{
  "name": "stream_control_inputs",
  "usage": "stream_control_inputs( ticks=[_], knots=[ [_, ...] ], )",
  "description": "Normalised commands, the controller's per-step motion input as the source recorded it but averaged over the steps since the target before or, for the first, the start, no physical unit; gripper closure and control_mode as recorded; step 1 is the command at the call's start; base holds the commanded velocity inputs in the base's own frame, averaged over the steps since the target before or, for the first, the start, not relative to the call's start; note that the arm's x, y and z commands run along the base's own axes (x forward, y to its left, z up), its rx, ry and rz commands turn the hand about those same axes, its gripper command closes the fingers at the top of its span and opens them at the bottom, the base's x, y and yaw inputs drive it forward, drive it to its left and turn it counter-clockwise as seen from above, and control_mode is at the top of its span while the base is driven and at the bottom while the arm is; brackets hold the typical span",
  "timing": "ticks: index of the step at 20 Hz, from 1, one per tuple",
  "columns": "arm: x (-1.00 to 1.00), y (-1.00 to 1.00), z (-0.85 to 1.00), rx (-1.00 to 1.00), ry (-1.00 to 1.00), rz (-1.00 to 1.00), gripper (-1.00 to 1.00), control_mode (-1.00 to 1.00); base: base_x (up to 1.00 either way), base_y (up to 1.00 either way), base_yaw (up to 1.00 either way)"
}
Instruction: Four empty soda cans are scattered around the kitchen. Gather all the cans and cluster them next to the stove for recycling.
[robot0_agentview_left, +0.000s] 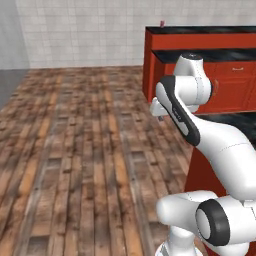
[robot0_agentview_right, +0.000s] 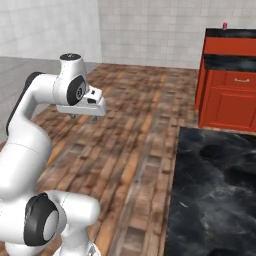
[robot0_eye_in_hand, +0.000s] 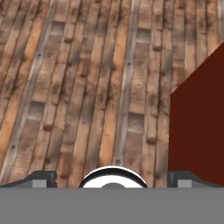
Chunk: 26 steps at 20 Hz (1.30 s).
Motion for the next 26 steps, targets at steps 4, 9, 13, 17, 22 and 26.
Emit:
stream_control_inputs(
  ticks=[4, 9, 13, 17, 22, 26],
  knots=[
    [0.0, 0.0, 0.0, 0.0, 0.0, 0.0, -1.0, 1.0, 0.71, -0.06, 0.02],
    [0.0, 0.0, 0.0, 0.0, 0.0, 0.0, -1.0, 1.0, 0.69, -0.07, 0.03],
    [0.0, 0.0, 0.0, 0.0, 0.0, 0.0, -1.0, 1.0, 0.67, -0.07, 0.04],
    [0.0, 0.0, 0.0, 0.0, 0.0, 0.0, -1.0, 1.0, 0.66, -0.09, 0.06],
    [0.0, 0.0, 0.0, 0.0, 0.0, 0.0, -1.0, 1.0, 0.65, -0.12, 0.09],
    [0.0, 0.0, 0.0, 0.0, 0.0, 0.0, -1.0, 1.0, 0.62, -0.11, 0.12]
  ],
)
